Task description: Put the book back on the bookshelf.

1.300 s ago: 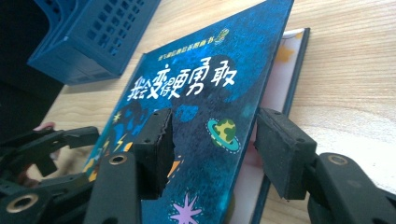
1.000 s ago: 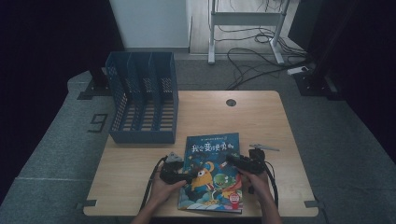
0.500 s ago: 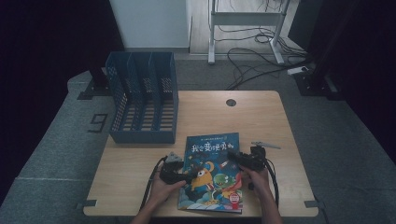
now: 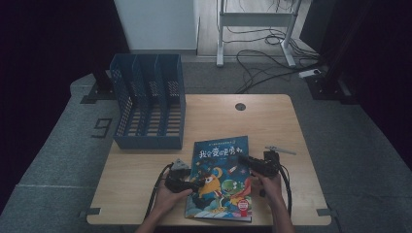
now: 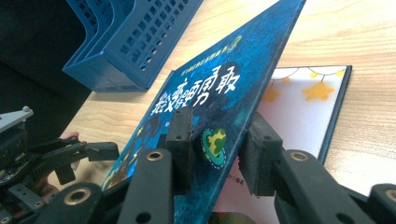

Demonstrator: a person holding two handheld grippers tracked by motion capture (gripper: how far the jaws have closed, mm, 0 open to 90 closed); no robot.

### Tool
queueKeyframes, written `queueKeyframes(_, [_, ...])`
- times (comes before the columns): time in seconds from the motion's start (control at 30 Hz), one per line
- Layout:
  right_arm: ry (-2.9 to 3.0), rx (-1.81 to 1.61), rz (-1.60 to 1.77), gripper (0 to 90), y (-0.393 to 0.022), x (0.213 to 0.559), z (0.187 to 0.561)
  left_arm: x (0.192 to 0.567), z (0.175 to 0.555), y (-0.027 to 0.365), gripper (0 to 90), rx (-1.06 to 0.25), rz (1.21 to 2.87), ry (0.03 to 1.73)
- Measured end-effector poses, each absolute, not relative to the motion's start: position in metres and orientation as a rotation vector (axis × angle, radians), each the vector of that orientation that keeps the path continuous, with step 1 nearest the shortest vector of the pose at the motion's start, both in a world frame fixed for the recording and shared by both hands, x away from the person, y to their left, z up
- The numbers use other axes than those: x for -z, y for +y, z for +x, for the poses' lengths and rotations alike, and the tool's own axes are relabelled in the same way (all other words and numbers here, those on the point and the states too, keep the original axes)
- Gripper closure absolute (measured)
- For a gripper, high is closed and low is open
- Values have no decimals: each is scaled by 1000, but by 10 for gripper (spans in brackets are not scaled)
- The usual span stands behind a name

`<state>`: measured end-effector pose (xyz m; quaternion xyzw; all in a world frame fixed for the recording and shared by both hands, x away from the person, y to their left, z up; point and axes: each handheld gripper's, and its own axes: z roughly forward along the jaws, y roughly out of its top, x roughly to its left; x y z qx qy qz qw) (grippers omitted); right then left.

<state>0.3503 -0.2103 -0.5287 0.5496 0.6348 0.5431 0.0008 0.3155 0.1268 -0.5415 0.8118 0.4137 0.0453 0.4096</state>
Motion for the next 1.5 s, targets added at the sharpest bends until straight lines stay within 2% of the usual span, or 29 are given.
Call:
queueKeyframes(0.37, [1974,-1753,1685,698,-211,520,346,537,304,128,184,-137,2076,996])
queueKeyframes(1.1, [1971,-1721,1640,698,-209,511,341,534,279,130,186,-100,2118,929])
queueKeyframes(1.5, [1973,-1727,1646,698,-211,513,342,530,264,126,180,-129,2165,886])
